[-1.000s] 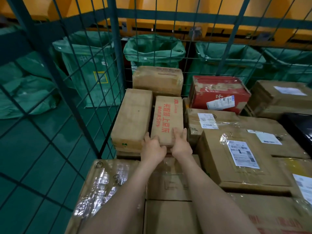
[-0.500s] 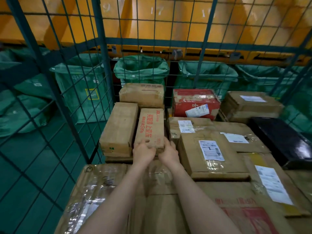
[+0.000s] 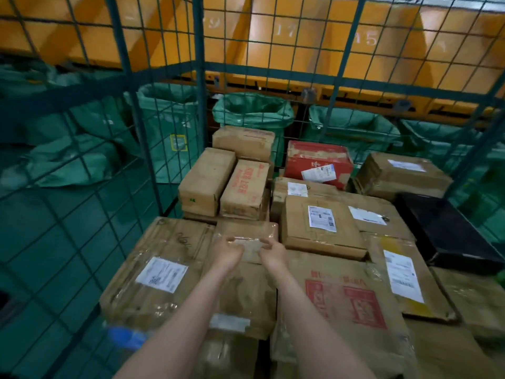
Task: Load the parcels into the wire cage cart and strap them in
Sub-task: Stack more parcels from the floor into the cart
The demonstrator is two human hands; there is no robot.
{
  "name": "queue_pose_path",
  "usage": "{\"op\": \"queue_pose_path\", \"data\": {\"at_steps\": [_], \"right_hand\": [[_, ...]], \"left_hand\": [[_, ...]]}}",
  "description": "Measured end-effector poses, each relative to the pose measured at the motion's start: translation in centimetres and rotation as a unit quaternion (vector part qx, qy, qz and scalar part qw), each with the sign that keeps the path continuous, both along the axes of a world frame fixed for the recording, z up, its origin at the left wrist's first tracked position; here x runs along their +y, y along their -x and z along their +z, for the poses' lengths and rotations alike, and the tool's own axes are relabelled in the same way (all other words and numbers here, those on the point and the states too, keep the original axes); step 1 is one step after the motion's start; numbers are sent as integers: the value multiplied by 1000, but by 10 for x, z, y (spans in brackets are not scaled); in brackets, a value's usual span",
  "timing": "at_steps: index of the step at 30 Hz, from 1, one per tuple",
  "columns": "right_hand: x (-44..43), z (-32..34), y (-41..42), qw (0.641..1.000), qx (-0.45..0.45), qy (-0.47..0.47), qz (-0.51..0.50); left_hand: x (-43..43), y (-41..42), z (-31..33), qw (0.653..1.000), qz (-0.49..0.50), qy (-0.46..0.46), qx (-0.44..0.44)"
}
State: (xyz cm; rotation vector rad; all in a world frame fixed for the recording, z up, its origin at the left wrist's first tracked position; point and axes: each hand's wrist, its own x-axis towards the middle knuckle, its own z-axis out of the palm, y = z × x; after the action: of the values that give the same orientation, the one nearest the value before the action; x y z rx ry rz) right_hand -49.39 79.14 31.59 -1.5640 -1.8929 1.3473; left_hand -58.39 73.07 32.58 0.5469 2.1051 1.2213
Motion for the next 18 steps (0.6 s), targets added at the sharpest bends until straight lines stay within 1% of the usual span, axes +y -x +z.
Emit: {"op": "queue_pose_path", "data": {"at_steps": [5,9,11,15,18], "right_hand": [[-52,-6,-3,998,-9,2,69],[-93,-16,8,992,2,16,125],[-115,-18,15,986,1,22,164],[-162,-18,30,972,7,37,232],[-189,-18,41,956,7,20,293]], "left_hand": [[-60,-9,1,998,65,-8,-15],[-117,-10,-3,993,121,-3,-5],[-142,-8,-7,987,159,-2,-15],[-200,-6,-10,974,228,-5,-9],[-232,-3,-18,972,233,13,15]]}}
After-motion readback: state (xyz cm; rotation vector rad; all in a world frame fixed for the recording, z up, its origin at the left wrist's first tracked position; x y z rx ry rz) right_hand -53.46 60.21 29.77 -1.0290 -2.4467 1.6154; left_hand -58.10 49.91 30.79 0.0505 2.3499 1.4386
